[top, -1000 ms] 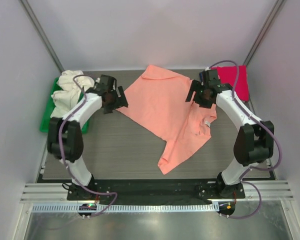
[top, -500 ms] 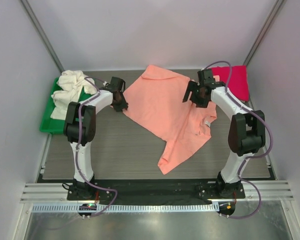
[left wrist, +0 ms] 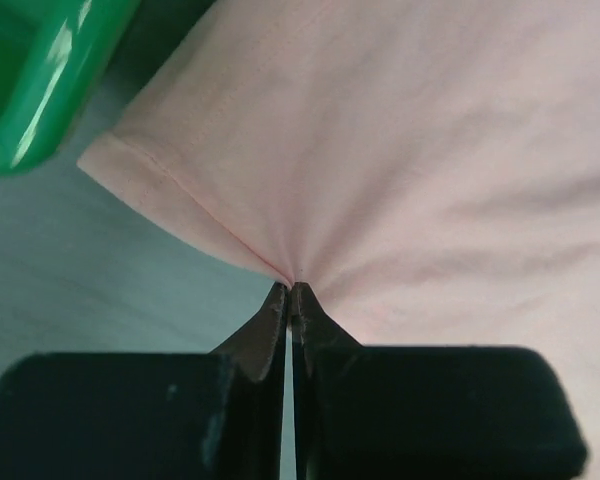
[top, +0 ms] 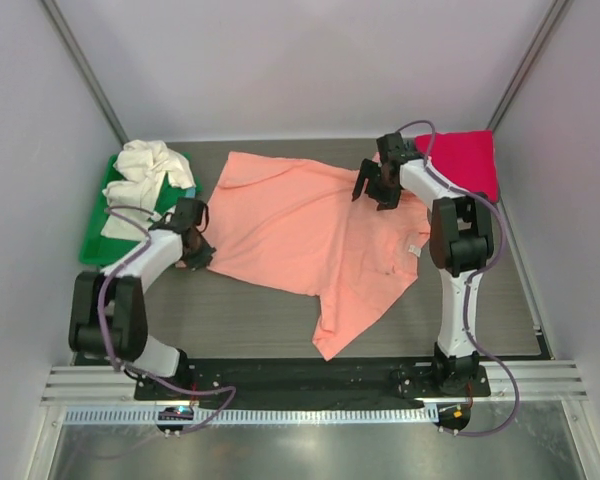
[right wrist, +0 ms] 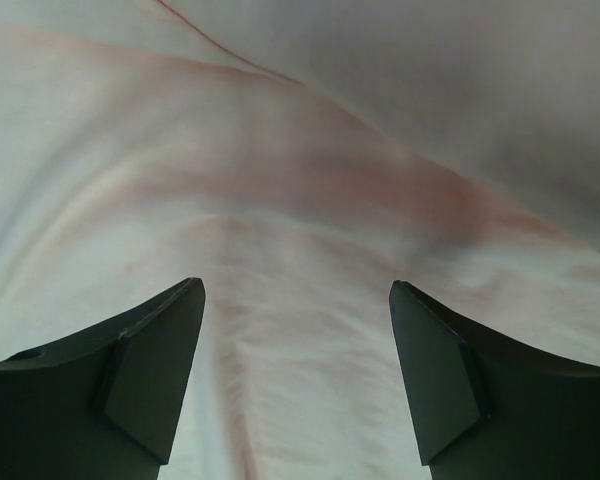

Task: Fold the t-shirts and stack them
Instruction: Flatten the tshirt out

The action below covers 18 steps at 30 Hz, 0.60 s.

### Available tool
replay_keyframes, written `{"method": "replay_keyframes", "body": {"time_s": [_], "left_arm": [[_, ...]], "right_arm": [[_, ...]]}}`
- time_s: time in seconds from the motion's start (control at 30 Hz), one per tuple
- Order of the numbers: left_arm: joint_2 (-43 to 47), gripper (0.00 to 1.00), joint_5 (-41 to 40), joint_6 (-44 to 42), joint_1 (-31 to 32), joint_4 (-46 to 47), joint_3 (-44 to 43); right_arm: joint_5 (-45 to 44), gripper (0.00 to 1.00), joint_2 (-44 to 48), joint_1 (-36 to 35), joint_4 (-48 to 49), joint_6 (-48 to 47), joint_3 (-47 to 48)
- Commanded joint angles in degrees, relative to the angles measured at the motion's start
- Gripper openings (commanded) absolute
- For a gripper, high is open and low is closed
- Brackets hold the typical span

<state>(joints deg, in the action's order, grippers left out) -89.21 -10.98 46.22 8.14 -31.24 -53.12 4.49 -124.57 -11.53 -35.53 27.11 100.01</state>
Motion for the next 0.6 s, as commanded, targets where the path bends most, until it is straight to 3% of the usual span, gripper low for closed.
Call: {"method": "replay_keyframes", "body": {"time_s": [0.0, 0.23, 0.43, 0.57], "left_arm": [[11.1, 0.0, 0.6, 2.9, 0.6, -3.4, 5.5], [28.1, 0.0, 7.3, 9.1, 1.8, -8.2, 14.9], [47.9, 0.0, 3.7, 14.7, 2.8, -19.1, 16.9], [51.3, 0.0, 1.0, 17.9, 4.4, -21.1, 18.0]], "right_arm": [[1.5, 0.81, -0.6, -1.2, -1.5, 0.0, 2.4], [4.8, 0.81, -3.0, -3.8, -3.4, -3.9, 7.2], [6.0, 0.82, -9.5, -3.9, -7.5, -5.8, 14.5], [6.2, 0.82, -18.0, -3.9, -12.3, -6.1, 26.4]]}}
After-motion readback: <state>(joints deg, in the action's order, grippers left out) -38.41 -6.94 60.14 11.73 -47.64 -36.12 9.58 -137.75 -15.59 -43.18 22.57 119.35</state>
